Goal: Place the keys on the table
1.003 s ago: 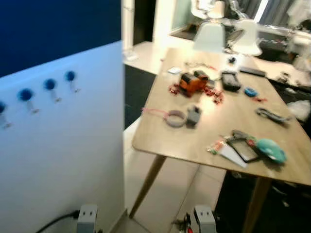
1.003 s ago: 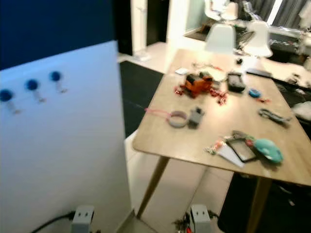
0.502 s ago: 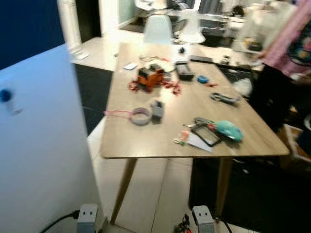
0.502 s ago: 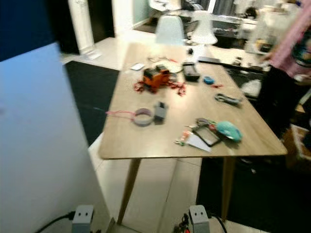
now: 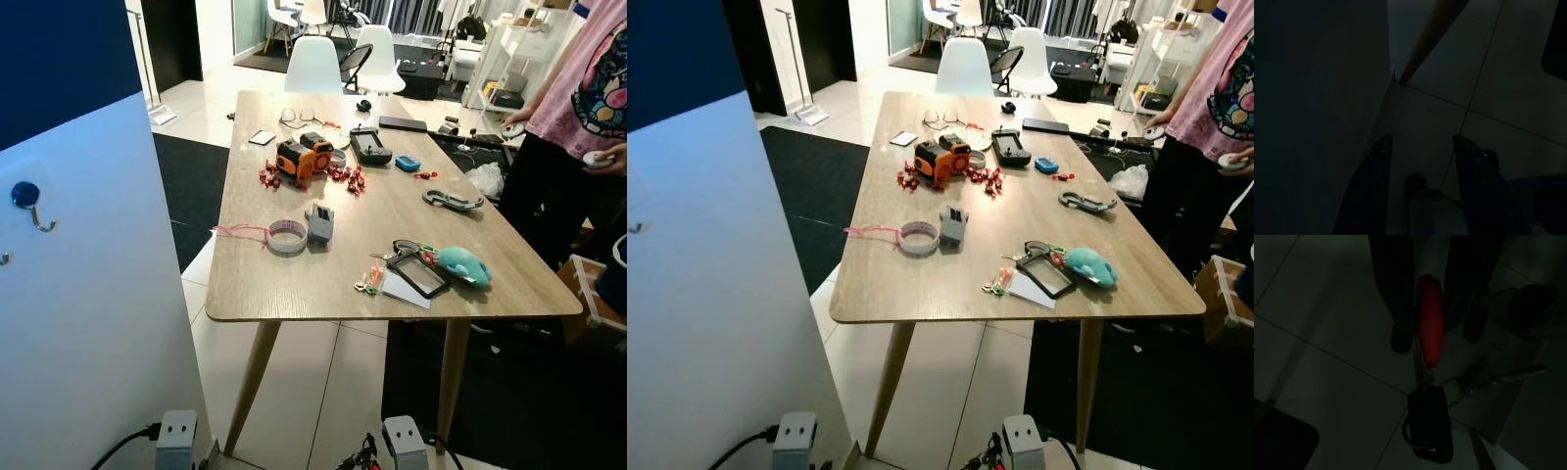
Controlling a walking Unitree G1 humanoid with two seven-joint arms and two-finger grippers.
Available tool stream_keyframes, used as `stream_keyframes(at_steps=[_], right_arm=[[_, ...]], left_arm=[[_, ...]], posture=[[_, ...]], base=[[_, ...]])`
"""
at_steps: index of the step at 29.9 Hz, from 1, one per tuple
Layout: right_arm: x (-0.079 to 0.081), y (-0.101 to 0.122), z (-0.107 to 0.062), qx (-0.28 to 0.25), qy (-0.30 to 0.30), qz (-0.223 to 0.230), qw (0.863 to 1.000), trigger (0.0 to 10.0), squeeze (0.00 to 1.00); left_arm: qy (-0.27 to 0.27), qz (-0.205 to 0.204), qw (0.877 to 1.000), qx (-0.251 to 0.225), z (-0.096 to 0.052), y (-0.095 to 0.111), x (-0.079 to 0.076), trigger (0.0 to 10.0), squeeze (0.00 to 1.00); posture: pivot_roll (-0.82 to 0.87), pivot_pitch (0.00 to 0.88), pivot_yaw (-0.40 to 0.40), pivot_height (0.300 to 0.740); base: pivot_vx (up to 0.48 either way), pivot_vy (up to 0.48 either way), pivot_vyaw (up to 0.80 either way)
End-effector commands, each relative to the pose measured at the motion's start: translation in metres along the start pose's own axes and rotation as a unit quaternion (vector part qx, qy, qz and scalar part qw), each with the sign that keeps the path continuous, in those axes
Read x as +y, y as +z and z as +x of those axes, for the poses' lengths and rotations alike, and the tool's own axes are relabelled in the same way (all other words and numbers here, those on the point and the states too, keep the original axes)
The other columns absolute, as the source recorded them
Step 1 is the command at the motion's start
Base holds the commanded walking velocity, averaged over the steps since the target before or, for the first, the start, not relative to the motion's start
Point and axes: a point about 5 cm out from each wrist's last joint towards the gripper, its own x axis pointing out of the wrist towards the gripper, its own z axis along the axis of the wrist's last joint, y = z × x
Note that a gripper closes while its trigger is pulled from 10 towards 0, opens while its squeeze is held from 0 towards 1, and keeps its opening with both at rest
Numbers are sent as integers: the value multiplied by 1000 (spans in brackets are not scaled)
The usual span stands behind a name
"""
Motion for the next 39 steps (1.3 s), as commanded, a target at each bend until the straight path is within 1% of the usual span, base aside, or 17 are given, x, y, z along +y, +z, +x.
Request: stream_keyframes(at_steps=[1, 13, 24, 29, 30, 31, 32, 33, 34, 35, 36, 37, 38, 39], right_arm=[[-6, 1, -1, -4, -9, -5, 1000, 10000, 0], [-5, -1, -1, -1, -9, -7, 1000, 10000, 0], [-6, -3, -2, 1, -16, -6, 1000, 10000, 0], [-9, -2, -2, -5, -34, 10, 999, 10000, 0], [-13, -2, -3, -9, -45, 16, 999, 10000, 0], [-20, -2, -5, -11, -67, 23, 997, 10000, 0], [-20, -2, -5, -11, -67, 23, 997, 10000, 0], [-32, -3, -8, -15, -102, 35, 994, 10000, 0], [-40, -4, -11, -17, -127, 43, 991, 10000, 0], [-40, -4, -11, -17, -127, 43, 991, 10000, 0], [-53, -5, -16, -21, -160, 58, 985, 10000, 0], [-53, -5, -16, -21, -160, 58, 985, 10000, 0], [-72, -6, -24, -31, -201, 77, 976, 10000, 0], [-72, -6, -24, -31, -201, 77, 976, 10000, 0]], left_arm=[[7, -6, 1000, 6, -1, -3, 6, 10000, 0], [7, -3, 1000, 4, -2, -3, 9, 10000, 0], [7, -2, 1000, -3, 0, 3, 8, 10000, 0], [4, 0, 1000, -11, 1, 7, 6, 10000, 0], [3, 1, 1000, -13, 1, 8, 6, 10000, 0], [3, 1, 1000, -15, 1, 8, 5, 10000, 0], [3, 1, 1000, -15, 1, 8, 5, 10000, 0], [2, 2, 1000, -17, 2, 9, 5, 10000, 0], [2, 2, 1000, -18, 2, 9, 4, 10000, 0], [2, 2, 1000, -18, 2, 9, 4, 10000, 0], [2, 1, 1000, -19, 2, 10, 4, 10000, 0], [2, 1, 1000, -19, 2, 10, 4, 10000, 0], [2, 0, 1000, -20, 2, 9, 3, 10000, 0], [2, 0, 1000, -20, 2, 9, 3, 10000, 0]], posture=[[86, 0, -46, 740], [82, 0, -37, 740], [80, 0, -33, 740], [77, 0, -33, 740], [76, 0, -34, 740], [74, 0, -39, 740], [74, 0, -39, 740], [75, 0, -42, 740], [75, 0, -43, 740], [75, 0, -43, 740], [77, 0, -45, 740], [77, 0, -45, 740], [75, 0, -47, 740], [75, 0, -47, 740]], base=[[0, -480, 0], [0, -476, 0], [0, 0, 0], [0, 0, 0], [0, 0, 0], [0, 0, 0], [0, 0, 0], [0, 0, 0], [0, 0, 0], [0, 0, 0], [0, 0, 0], [0, 0, 0], [0, 0, 0], [0, 0, 0]])
